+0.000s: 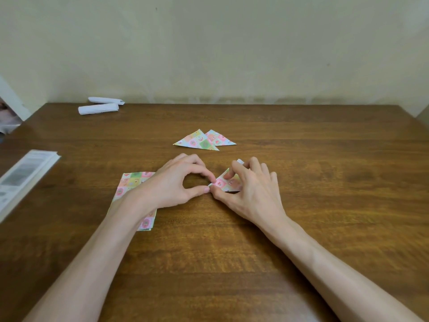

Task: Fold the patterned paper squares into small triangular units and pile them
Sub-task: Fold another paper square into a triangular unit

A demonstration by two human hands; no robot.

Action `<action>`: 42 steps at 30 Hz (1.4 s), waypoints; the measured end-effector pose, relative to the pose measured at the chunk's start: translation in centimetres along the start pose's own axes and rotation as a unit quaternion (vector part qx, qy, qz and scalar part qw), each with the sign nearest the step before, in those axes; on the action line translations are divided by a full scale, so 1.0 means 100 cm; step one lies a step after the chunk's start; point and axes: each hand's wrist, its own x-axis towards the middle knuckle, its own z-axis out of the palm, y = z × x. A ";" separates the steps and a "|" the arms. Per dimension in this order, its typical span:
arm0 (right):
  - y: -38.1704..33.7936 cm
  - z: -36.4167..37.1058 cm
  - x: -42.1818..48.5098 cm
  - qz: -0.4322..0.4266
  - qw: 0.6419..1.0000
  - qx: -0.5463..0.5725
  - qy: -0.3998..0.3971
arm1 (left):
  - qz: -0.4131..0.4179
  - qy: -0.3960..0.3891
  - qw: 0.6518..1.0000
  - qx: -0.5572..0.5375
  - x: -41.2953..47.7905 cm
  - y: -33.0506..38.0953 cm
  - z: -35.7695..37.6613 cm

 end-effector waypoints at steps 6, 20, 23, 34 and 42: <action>0.001 0.004 -0.002 0.009 1.000 0.015 0.022 | -0.005 -0.016 1.000 -0.006 -0.001 0.000 -0.003; -0.003 0.003 -0.002 0.016 1.000 0.011 0.017 | -0.010 -0.026 1.000 -0.004 -0.002 0.000 -0.004; -0.003 0.001 -0.001 0.018 1.000 0.010 0.007 | -0.010 -0.012 1.000 -0.003 -0.002 0.001 -0.002; 0.000 -0.004 0.002 0.008 1.000 0.013 -0.025 | -0.018 0.003 1.000 0.007 0.001 0.003 0.003; 0.007 -0.010 0.007 0.009 0.997 0.046 -0.061 | -0.018 0.010 1.000 0.010 0.001 0.005 0.004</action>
